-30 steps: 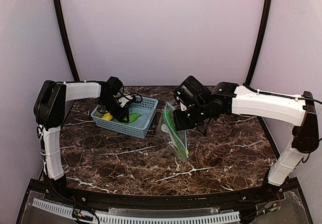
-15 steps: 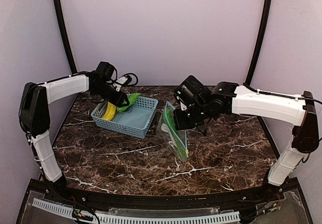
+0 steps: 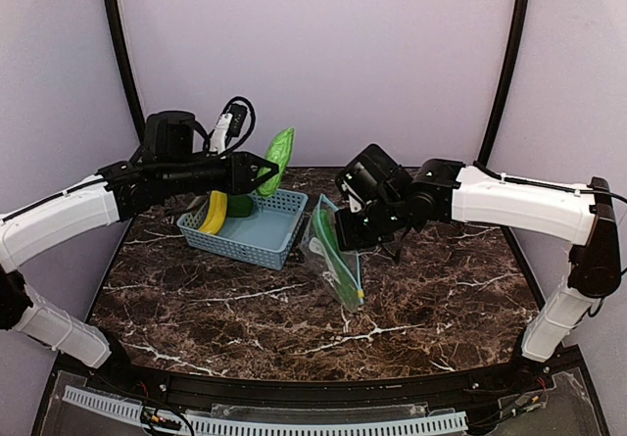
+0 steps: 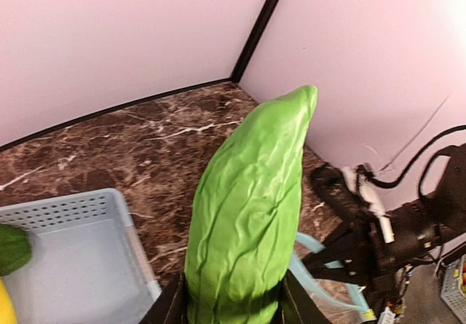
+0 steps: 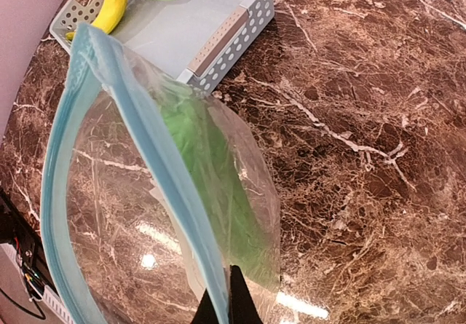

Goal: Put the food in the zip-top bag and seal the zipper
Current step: Place the fake vegetable in the zipper food storage bag, then pass from the right arm to the left, then adjust the fake vegetable in the zipper food storage bag, then pass from the left arm to the right

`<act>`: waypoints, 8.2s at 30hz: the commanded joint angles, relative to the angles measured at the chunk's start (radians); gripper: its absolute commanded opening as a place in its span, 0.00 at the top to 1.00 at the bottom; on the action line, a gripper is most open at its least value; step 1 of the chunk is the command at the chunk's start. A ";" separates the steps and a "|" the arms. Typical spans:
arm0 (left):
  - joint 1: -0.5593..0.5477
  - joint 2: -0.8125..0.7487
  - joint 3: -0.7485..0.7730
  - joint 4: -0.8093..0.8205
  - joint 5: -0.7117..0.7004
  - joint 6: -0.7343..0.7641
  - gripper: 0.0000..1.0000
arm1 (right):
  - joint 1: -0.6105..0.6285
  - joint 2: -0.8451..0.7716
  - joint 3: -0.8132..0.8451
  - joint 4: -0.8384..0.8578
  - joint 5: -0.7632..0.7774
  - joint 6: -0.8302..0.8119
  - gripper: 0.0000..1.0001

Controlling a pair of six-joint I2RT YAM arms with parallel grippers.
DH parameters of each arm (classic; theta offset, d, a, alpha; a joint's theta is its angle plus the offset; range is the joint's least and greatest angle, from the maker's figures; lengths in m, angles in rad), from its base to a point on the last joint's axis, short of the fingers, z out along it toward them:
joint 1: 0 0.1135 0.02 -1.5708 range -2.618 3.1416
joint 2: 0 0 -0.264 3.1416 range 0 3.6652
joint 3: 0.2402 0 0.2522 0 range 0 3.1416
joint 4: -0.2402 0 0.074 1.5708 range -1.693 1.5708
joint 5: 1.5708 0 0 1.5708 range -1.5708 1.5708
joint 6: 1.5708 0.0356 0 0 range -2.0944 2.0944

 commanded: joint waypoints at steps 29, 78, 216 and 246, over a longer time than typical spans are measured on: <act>-0.369 0.143 -0.284 0.922 -0.264 -0.109 0.68 | -0.012 -0.033 0.030 0.067 -0.073 -0.003 1.00; -0.470 0.201 -0.193 0.391 -0.438 -0.211 0.38 | -0.028 -0.021 0.040 0.060 -0.026 0.030 1.00; -0.333 0.156 -0.265 0.311 -0.040 -0.587 0.99 | 0.051 0.096 -0.047 -0.010 0.170 0.049 0.48; -0.298 0.176 -0.257 0.276 -0.064 -0.578 0.99 | 0.071 -0.046 -0.065 0.021 0.076 0.012 0.56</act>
